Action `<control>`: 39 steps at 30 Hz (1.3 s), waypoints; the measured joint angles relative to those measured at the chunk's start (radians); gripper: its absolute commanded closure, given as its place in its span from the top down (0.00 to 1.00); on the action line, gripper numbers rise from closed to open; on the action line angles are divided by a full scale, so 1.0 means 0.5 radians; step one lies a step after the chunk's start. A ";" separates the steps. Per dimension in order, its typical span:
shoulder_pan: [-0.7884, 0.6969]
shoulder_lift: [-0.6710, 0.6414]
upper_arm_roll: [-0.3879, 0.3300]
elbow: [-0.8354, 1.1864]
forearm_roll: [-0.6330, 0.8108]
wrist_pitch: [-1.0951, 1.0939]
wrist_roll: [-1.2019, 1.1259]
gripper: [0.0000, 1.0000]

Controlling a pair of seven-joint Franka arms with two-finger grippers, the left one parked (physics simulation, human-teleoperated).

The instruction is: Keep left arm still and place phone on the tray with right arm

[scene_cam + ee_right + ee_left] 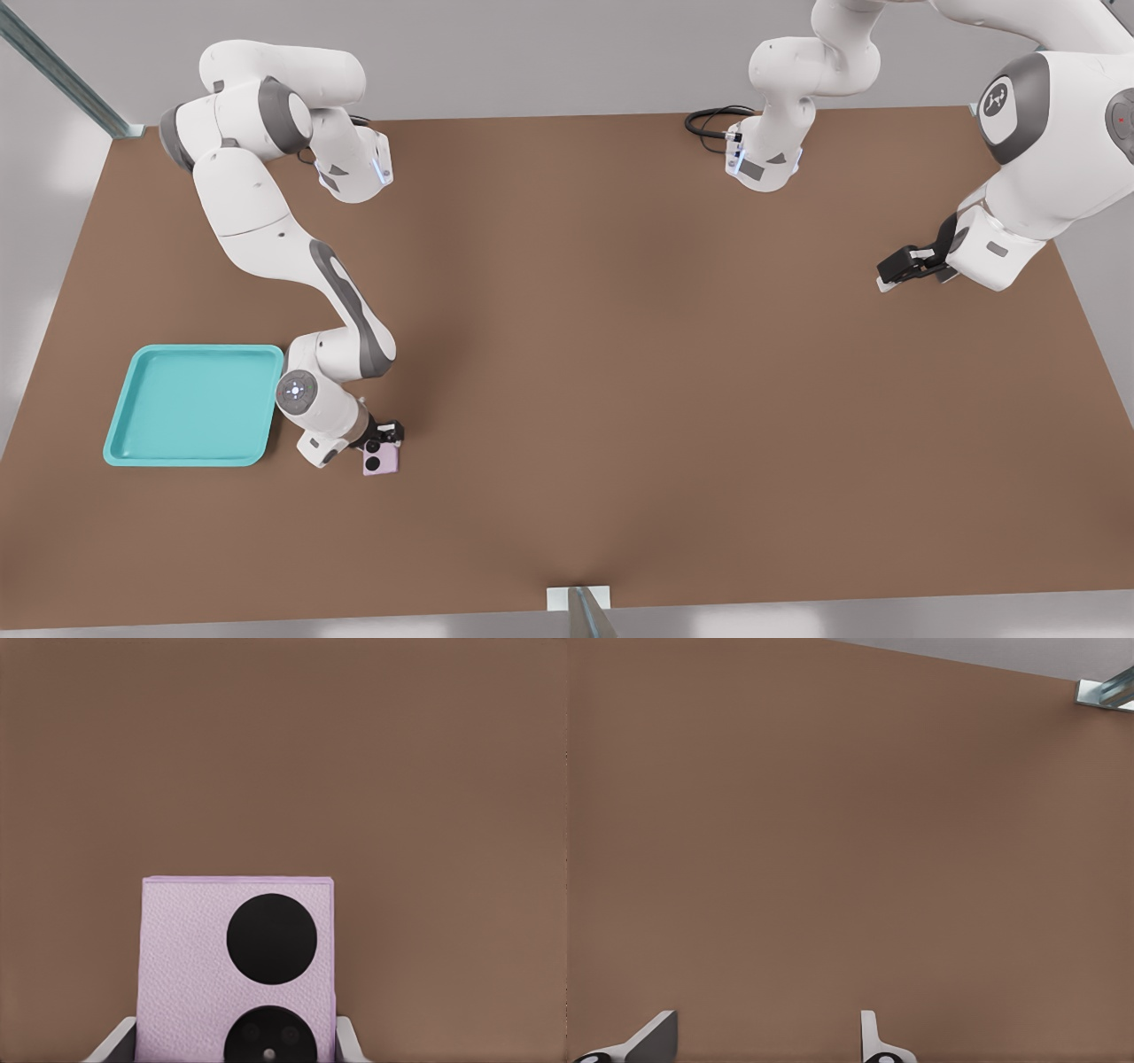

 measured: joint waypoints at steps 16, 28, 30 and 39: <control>-0.470 -0.586 0.010 -0.443 -0.123 -0.155 -0.101 0.76; -1.066 -0.625 0.221 -0.635 -0.146 -0.182 -0.385 1.00; -1.066 -0.631 0.233 -0.562 -0.149 -0.201 -0.417 1.00; -0.475 -0.859 0.340 0.582 -0.244 -1.185 -0.362 1.00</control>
